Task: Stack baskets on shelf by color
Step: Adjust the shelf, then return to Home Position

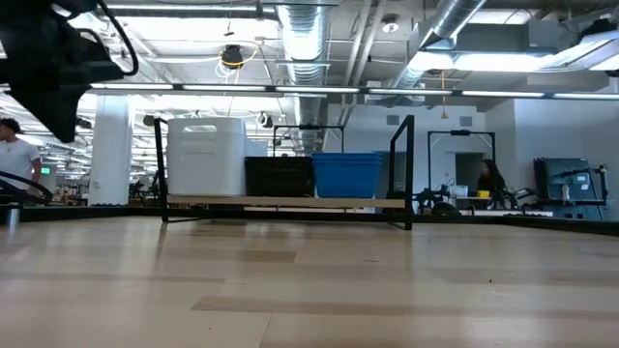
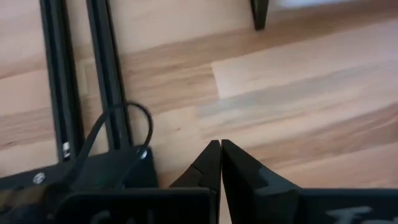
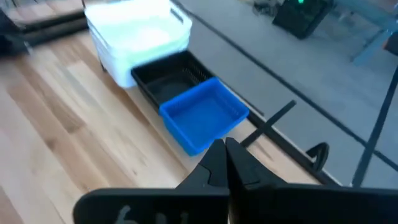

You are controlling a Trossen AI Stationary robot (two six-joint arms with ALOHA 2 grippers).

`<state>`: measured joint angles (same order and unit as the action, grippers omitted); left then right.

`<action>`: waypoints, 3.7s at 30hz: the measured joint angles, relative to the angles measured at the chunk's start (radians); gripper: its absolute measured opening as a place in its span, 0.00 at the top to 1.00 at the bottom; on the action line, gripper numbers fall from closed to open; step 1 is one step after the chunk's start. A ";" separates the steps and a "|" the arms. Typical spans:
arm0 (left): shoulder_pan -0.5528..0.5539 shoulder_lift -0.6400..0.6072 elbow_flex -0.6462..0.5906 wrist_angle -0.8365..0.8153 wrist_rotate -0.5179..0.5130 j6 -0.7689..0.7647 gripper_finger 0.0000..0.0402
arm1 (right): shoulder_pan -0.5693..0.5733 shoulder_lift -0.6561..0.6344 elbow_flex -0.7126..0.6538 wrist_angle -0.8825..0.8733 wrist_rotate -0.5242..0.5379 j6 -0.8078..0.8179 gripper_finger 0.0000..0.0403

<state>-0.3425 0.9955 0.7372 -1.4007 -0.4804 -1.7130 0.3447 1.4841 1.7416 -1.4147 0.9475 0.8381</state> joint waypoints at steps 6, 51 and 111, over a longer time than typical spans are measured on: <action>0.063 -0.106 0.001 0.040 -0.056 0.104 1.00 | 0.069 -0.035 0.000 0.033 0.063 -0.006 1.00; 1.065 -0.134 0.002 0.580 0.211 1.260 1.00 | 0.317 -0.056 -0.095 0.245 0.263 0.148 1.00; 0.703 -0.353 0.002 0.782 0.422 1.215 1.00 | 0.423 -0.157 -0.093 0.054 0.299 0.142 1.00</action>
<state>0.3602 0.6420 0.7395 -0.6192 -0.0584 -0.4982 0.7673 1.3270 1.6482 -1.3606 1.2464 0.9803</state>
